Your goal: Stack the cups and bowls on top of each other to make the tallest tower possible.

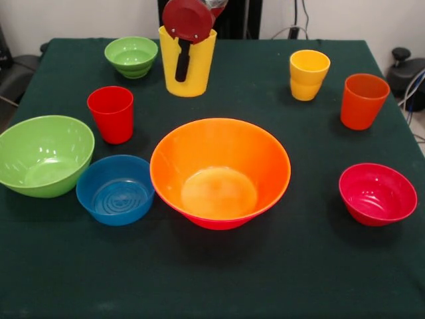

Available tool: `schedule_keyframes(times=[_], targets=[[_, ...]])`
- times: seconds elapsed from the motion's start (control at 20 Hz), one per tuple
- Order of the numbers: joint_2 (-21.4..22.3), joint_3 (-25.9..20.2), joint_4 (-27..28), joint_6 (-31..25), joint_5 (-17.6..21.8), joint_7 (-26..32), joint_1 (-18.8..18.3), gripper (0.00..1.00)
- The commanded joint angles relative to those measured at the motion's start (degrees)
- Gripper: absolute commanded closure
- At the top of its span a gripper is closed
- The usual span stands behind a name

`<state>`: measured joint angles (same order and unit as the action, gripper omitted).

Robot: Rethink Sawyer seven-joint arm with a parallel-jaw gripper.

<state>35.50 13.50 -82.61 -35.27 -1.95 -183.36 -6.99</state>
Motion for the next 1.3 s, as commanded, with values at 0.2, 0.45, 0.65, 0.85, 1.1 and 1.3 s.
schedule_keyframes(times=[0.2, 0.45, 0.65, 0.85, 1.1, 1.3], targets=[[-1.8, -7.4, 1.6, -0.6, 6.7, 14.1, -1.7, 1.00], [-2.0, -8.2, 2.1, -0.5, 7.8, 15.2, -2.8, 1.00], [-2.8, -9.4, 2.6, 0.6, 8.9, 15.3, -3.9, 1.00], [-3.5, -11.1, 2.9, 1.3, 9.4, 15.6, -5.2, 1.00], [-4.2, -11.5, 4.5, 0.4, 11.2, 14.9, -5.4, 1.00], [-4.3, -12.0, 4.9, -0.3, 11.7, 14.2, -5.6, 1.00]])
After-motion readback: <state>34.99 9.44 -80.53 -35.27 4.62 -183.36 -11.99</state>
